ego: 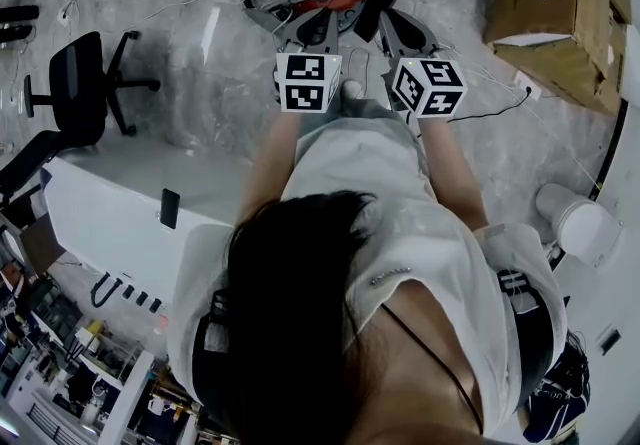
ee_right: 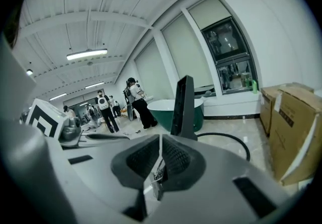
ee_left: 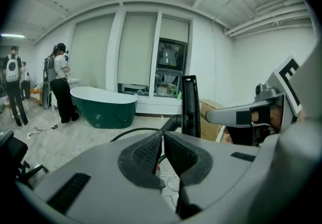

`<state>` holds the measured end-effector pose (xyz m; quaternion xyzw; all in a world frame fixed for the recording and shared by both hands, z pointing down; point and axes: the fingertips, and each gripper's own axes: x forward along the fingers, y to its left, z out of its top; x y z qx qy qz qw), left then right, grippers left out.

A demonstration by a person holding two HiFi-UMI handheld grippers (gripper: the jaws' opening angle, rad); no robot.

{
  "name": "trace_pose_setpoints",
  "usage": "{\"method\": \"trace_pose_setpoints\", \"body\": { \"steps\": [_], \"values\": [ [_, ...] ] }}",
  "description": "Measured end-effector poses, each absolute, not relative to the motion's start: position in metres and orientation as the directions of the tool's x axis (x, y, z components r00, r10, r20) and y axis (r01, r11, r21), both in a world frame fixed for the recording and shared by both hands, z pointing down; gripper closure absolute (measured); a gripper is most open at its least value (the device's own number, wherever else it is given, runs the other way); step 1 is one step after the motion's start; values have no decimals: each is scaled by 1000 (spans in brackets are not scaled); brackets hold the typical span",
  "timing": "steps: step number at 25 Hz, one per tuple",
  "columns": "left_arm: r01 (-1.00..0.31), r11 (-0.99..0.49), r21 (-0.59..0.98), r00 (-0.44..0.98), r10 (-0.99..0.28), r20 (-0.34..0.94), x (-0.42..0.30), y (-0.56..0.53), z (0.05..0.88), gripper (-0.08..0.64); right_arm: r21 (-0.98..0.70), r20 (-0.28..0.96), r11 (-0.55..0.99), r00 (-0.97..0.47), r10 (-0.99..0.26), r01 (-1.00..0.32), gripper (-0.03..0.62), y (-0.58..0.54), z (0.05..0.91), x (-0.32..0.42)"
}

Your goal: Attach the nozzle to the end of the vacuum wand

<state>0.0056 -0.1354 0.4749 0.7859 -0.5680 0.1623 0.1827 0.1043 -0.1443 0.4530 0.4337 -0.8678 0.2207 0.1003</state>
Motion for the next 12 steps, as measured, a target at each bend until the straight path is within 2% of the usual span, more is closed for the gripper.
{"method": "trace_pose_setpoints", "body": {
  "steps": [4,12],
  "values": [
    [-960,-252,120,277,-817,505,2,-133,484,557,-292,397,534,-608,-687,-794,572,-142,460,96],
    [-952,-248,181,306,-807,505,6,-128,485,557,-275,443,557,-618,-650,-783,577,-138,470,80]
  ]
}}
